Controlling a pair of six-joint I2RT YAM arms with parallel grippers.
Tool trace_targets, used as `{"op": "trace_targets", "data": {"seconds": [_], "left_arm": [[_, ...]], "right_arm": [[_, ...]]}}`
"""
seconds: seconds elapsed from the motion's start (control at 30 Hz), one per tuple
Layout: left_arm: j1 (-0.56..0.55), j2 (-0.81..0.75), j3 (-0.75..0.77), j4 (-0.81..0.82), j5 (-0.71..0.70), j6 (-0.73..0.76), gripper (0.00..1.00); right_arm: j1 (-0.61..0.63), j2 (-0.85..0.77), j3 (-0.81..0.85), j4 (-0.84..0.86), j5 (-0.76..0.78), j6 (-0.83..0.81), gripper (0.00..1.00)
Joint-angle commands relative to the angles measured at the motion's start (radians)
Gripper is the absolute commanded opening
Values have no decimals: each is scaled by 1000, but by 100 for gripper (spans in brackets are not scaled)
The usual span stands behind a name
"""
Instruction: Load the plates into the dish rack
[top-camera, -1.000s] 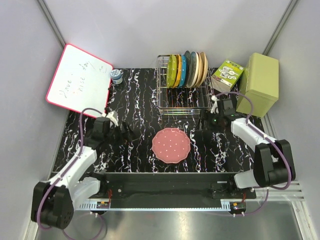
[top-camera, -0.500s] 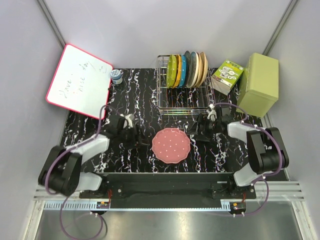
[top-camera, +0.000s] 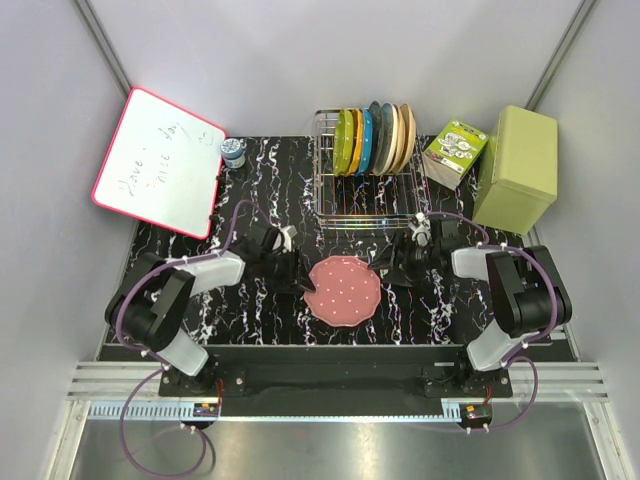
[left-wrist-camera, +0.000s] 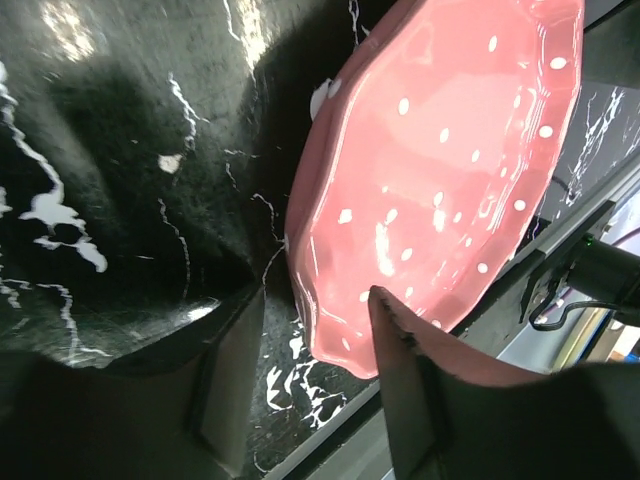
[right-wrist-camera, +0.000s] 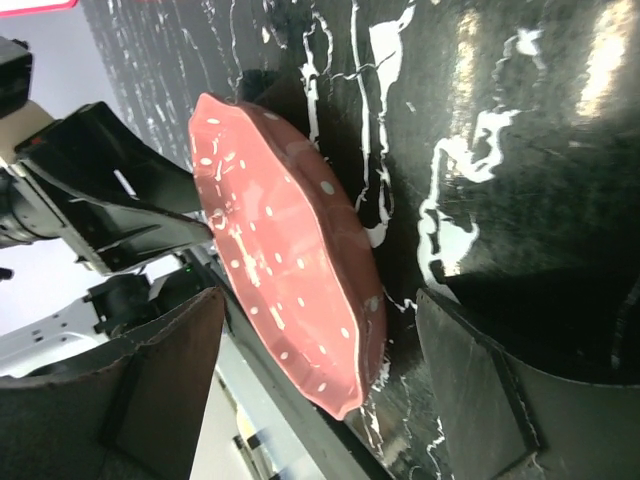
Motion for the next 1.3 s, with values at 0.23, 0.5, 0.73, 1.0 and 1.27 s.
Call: {"op": "trace_targets", "data": {"seconds": [0.23,0.5,0.73,1.0,1.27], "left_arm": [[-34,74,2,166,96,-38,0],[-34,102,27,191,93,-49,0],[-34,87,9,165,81,-36,0],[-27,-13,50,9,-13,90,57],[194,-367,275,-307,-218,507,87]], "right_arm": [[154,86,-25,45,-18,30,83],[169,164,-14,132,-90,68,71],[167,40,-28,161,-64,73,62],[166,-40,77,-35,-21,-51,0],[167,-185,283,-325,-23,-238,0]]}}
